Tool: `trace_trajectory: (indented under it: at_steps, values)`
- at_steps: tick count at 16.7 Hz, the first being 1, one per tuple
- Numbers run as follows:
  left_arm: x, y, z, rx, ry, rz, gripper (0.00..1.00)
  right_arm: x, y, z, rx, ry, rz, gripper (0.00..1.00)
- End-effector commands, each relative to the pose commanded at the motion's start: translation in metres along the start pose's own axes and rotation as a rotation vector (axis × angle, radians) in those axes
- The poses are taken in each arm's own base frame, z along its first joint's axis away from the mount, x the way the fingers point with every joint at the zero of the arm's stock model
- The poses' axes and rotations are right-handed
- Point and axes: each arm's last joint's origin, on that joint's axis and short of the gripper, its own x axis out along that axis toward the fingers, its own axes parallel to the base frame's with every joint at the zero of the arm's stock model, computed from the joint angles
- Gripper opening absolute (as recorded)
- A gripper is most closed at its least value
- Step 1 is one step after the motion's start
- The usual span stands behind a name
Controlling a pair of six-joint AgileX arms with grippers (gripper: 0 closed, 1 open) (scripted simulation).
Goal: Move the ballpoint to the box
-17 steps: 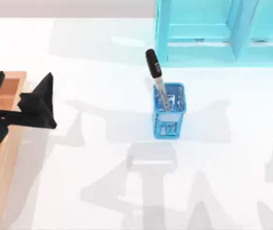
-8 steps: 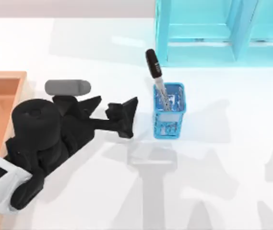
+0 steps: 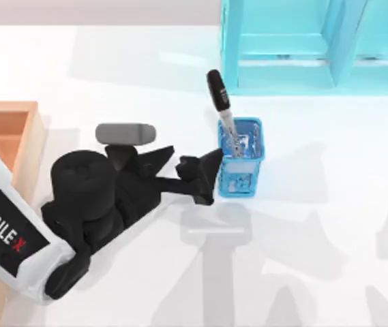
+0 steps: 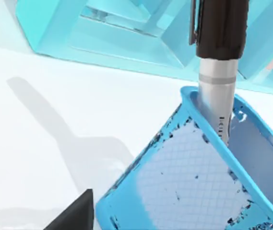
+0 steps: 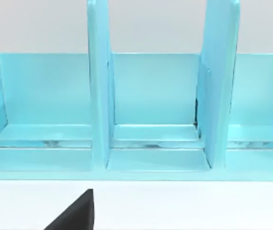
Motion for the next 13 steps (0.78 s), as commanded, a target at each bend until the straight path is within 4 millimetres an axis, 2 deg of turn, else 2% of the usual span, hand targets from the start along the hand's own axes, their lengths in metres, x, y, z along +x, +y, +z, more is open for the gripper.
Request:
trace_trajectory:
  at_steps: [3,5,13]
  values:
    - [-0.001,0.001,0.000,0.000,0.001,0.006,1.00,0.000,0.000,0.000,0.000,0.000,0.000,1.00]
    - [0.009,0.001,0.000,0.000,0.003,0.003,1.00,0.000,0.000,0.000,0.000,0.000,0.000,1.00]
    - [0.090,0.000,0.002,0.001,-0.004,-0.002,1.00,0.000,0.000,0.000,0.000,0.000,0.000,1.00]
